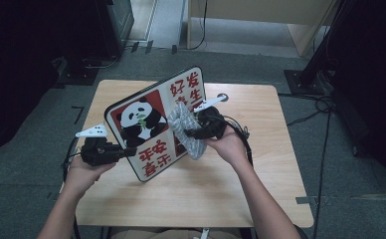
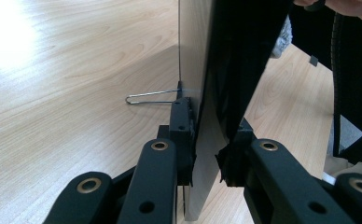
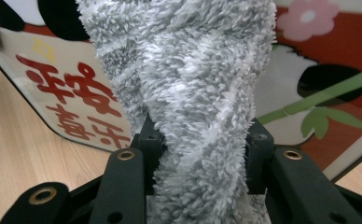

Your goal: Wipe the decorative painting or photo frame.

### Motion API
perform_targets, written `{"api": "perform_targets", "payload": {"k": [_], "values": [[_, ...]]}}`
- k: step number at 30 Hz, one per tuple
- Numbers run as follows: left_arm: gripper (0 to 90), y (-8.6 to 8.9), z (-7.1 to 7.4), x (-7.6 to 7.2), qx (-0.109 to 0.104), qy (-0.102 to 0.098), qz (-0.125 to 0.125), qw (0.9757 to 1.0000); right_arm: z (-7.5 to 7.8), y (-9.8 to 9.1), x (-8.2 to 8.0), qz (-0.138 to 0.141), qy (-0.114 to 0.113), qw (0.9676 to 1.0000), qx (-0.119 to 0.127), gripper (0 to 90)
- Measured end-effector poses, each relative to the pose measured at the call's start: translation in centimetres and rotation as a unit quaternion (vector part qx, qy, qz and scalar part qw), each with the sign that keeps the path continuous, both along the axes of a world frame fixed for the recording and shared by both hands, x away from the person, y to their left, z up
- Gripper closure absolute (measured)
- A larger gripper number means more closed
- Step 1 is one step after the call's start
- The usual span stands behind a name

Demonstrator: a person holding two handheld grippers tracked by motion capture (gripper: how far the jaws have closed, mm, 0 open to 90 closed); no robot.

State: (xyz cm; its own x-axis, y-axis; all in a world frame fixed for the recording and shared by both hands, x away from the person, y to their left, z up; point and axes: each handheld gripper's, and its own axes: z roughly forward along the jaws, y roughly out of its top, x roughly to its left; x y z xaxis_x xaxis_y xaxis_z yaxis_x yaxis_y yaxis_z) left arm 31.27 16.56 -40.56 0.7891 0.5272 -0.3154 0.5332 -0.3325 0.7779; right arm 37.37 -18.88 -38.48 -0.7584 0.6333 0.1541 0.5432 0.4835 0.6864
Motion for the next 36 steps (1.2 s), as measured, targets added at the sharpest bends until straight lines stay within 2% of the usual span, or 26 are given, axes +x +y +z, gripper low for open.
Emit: {"api": "perform_targets", "payload": {"k": [11, 19, 26, 36], "values": [[78.9, 0.0, 0.0, 0.0, 0.003, -0.001, -0.001, 1.0, -1.8, -0.3, -0.2, -0.008, 0.016, 0.9998, -0.002, 61.6], [78.8, 0.0, 0.0, 0.0, 0.003, -0.001, -0.002, 1.0, -2.8, -0.3, -0.4, -0.01, 0.022, 0.9997, -0.009, 61.4], [78.7, 0.0, 0.0, 0.0, 0.003, -0.002, -0.003, 1.0, -3.9, -0.5, -0.5, -0.003, 0.017, 0.9997, -0.02, 60.8], [78.6, 0.0, 0.0, 0.0, 0.004, -0.002, -0.004, 1.0, -5.4, -0.6, -0.7, -0.004, 0.026, 0.9993, -0.027, 60.6]]}}
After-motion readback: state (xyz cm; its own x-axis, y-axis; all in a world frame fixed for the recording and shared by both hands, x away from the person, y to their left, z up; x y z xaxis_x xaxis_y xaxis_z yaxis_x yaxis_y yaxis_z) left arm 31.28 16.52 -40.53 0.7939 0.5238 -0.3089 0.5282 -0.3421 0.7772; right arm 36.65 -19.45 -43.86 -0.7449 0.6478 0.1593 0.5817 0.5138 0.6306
